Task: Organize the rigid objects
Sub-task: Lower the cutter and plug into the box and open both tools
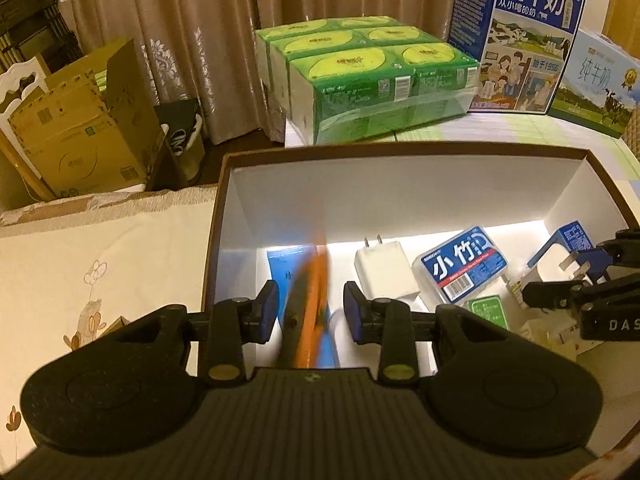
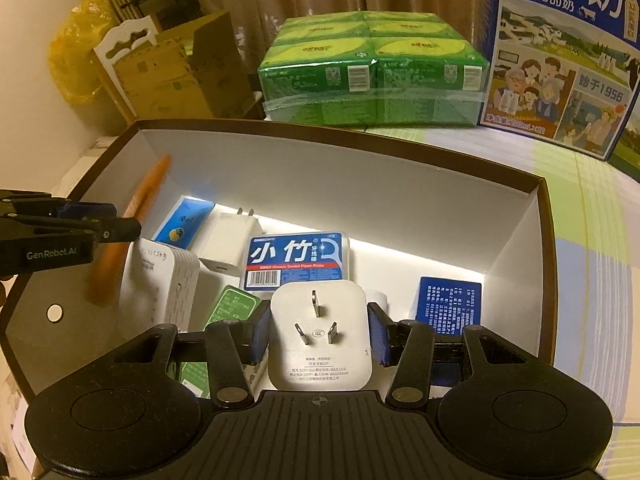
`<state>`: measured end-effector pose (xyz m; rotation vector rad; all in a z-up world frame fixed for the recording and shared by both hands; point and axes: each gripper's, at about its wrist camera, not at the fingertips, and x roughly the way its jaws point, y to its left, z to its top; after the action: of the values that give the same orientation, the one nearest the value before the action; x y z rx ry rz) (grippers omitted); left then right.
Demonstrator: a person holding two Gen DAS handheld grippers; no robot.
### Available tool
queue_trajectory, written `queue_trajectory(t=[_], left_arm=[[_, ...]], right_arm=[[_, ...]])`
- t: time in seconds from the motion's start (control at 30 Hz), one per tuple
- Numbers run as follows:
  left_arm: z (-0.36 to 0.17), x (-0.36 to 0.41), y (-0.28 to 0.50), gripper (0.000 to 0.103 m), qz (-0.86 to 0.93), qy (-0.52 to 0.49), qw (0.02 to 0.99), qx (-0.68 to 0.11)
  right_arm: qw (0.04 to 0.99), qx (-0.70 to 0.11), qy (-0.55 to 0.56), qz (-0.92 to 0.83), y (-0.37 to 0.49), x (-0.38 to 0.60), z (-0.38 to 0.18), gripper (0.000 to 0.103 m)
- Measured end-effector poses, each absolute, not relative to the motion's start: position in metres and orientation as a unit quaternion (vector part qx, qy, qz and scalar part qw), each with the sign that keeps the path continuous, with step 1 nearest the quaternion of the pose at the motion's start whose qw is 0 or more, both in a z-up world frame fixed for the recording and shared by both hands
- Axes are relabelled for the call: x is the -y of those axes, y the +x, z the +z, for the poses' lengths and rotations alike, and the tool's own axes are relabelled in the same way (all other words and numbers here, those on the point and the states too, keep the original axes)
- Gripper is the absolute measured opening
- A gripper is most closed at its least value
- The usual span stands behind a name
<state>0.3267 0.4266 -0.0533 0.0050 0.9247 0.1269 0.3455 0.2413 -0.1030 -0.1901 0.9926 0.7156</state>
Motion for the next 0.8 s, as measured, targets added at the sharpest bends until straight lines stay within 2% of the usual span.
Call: queue_trajectory(t=[0.43, 0.57, 0.7, 0.8], left_arm=[[-0.042, -0.419, 0.321, 0.045, 0.052, -0.011, 0.897, -0.439], [-0.038, -0.416, 0.317, 0.057, 0.058, -0.013, 0.898, -0.436], [-0.030, -0.411, 0.309, 0.067, 0.064, -0.020, 0.902, -0.428], [-0.026, -0.408, 0.302, 0.071, 0.065, -0.026, 0.903, -0.423]], right_arm=[[0.817, -0.465, -0.084, 0.330, 0.350, -0.248, -0.102, 0.046], [0.828, -0.437, -0.068, 0.344, 0.346, -0.247, -0.092, 0.046], [0.836, -0.421, -0.064, 0.347, 0.343, -0.243, -0.079, 0.060], [0.838, -0.420, -0.059, 0.343, 0.339, -0.234, -0.071, 0.064]])
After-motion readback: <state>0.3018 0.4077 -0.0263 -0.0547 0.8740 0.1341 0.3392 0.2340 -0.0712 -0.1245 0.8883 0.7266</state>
